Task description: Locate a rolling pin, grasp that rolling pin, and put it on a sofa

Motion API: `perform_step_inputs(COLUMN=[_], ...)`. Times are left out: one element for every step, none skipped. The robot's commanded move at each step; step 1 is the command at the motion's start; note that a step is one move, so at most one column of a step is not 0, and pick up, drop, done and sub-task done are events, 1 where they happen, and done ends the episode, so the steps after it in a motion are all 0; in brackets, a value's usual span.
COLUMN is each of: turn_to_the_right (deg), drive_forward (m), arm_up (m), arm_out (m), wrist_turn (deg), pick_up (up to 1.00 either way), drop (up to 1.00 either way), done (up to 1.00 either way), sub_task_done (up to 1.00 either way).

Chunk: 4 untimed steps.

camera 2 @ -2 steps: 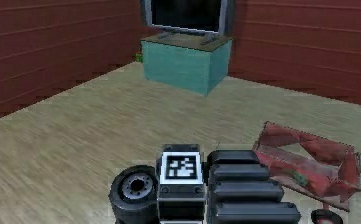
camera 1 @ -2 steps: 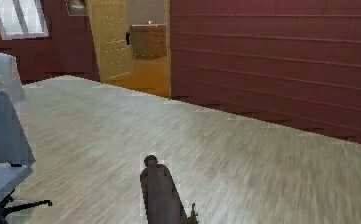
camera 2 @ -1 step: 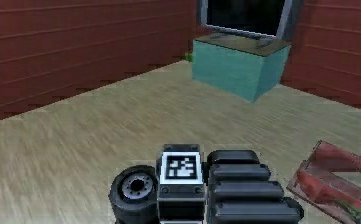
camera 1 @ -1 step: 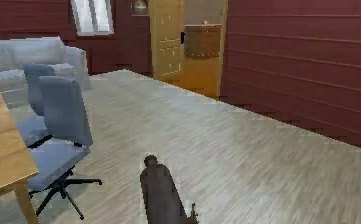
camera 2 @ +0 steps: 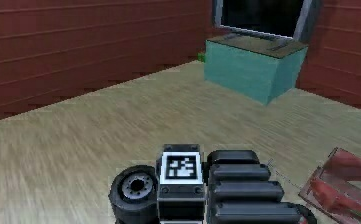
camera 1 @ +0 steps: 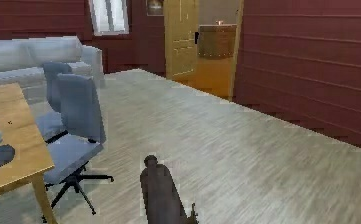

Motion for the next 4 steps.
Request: perform_step_inputs(turn_to_the_right=[0.0,0.0,-39.0,0.0], drive_forward=[1.0,0.55,0.0,1.0], arm_up=[0.0,0.0,0.0,0.0], arm_out=[0.0,0.0,0.0,0.0], wrist_turn=[0.0,0.0,0.0,0.0], pick_up=[0.0,0.0,0.0,0.0], drop=[0.0,0.0,0.0,0.0], done=[0.0,0.0,0.0,0.0], sub_task_done=[0.0,0.0,0.0,0.0])
